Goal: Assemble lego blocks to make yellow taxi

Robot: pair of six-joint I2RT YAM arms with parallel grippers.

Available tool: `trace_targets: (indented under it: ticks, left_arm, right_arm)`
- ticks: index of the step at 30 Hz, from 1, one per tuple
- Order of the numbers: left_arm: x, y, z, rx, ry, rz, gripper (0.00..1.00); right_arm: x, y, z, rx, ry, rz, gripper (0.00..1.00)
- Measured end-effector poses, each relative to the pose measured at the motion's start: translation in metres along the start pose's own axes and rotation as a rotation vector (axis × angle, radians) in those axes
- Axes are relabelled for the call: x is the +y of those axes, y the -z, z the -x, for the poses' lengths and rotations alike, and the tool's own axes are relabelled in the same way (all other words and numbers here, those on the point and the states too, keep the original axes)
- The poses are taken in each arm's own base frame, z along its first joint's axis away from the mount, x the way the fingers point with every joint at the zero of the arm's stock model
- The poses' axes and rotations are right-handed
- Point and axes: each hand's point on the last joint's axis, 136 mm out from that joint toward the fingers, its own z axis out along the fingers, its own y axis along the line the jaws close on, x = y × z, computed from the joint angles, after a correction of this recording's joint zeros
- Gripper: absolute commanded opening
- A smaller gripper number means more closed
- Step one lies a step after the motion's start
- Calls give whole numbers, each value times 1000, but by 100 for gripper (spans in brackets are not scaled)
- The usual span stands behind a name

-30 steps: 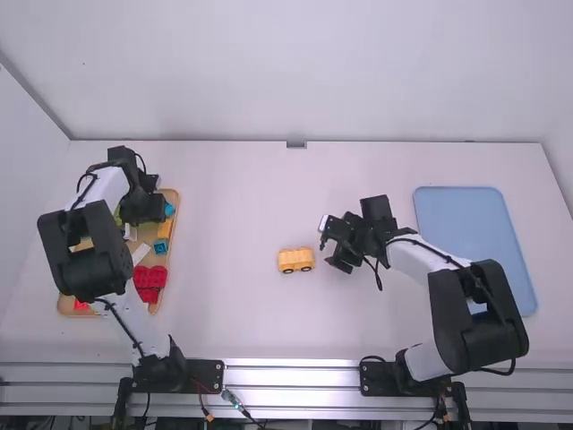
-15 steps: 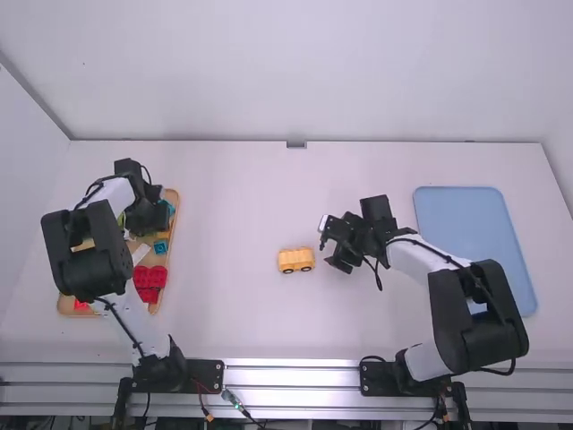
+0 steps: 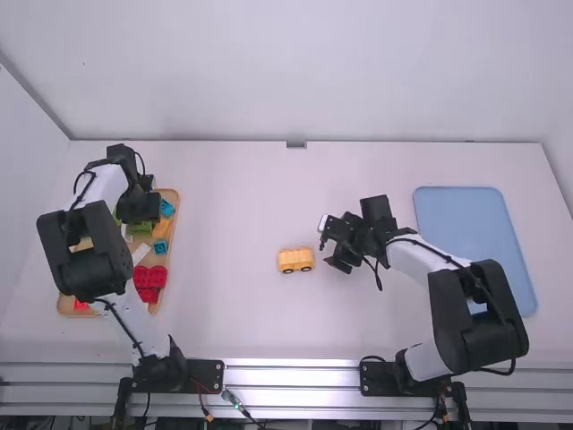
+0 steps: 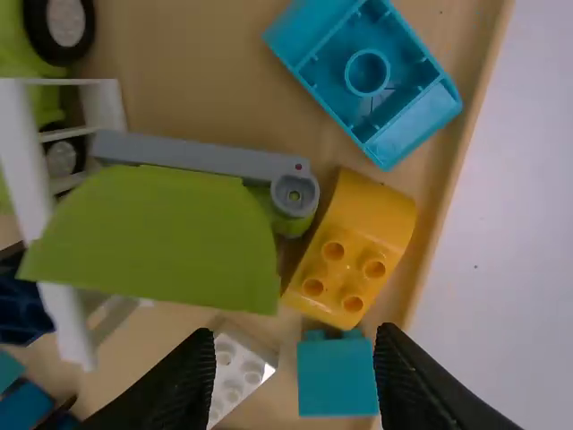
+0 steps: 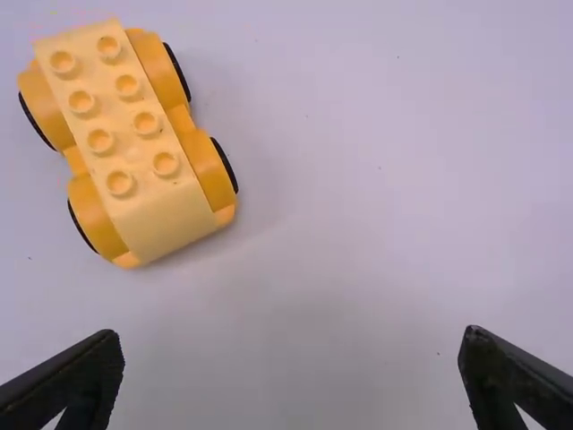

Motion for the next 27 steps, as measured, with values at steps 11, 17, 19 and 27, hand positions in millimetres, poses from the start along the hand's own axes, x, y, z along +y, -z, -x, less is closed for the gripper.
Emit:
trace_targets:
  ticks: [11, 17, 19, 27]
  left_arm:
    - [-26, -5, -2, -7, -158, -91, 41]
    - [-25, -18, -9, -2, -181, -85, 41]
    - [-25, -23, -12, -1, -185, -78, 41]
    - [-17, -26, 3, -63, -191, -28, 42]
  right_arm:
    - [0, 0, 0, -1, -1, 0, 99]
    - [0, 0, 0, -1, 1, 0, 99]
    - [0, 0, 0, -2, 0, 1, 99]
    - [2, 0, 2, -14, 1, 11, 99]
